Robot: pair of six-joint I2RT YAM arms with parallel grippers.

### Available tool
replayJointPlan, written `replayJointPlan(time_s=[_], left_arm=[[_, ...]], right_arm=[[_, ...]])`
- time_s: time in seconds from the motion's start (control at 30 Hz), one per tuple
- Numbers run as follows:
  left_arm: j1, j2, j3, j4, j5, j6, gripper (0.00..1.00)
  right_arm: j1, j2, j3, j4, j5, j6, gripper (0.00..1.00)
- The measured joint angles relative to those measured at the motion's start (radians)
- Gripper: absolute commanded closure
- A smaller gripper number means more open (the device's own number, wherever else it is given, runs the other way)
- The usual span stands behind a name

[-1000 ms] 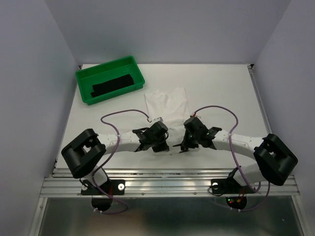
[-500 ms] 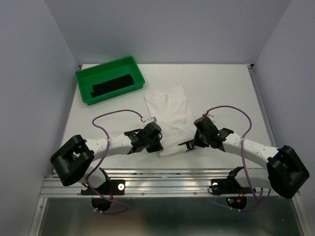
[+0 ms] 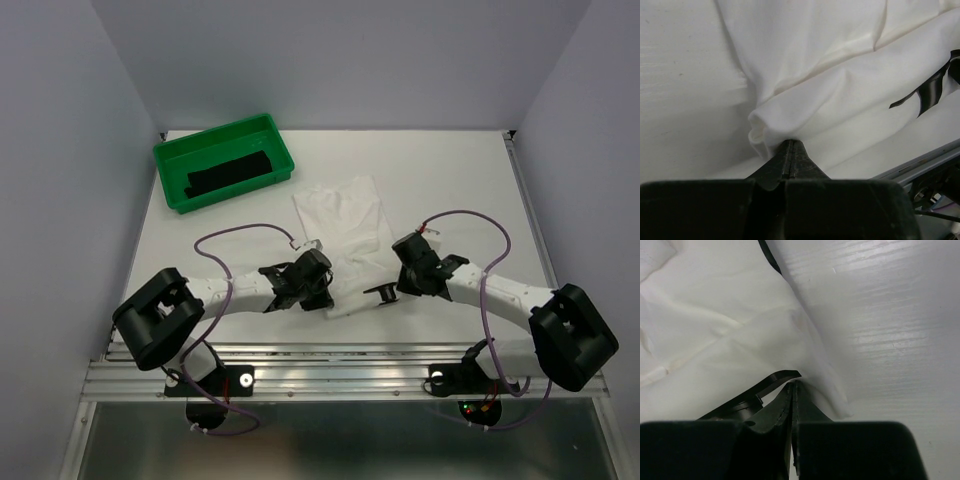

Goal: Roll the t-shirts
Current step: Roll the T-shirt to the center of the board.

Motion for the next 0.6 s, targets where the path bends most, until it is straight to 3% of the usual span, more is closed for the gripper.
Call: replayJointPlan(time_s=[0.4, 0.6], left_arm=[[0.077, -0.026, -0.043, 0.049, 0.027, 0.021, 1.0], [0.116, -0.08, -0.05, -0.034, -0.015, 0.055, 1.0]], right_arm=[[0.006, -0.055, -0.046, 0.042, -0.092, 0.007, 0.97], [0.038, -0.143, -0.054, -0.007, -0.145, 0.048, 0.91]])
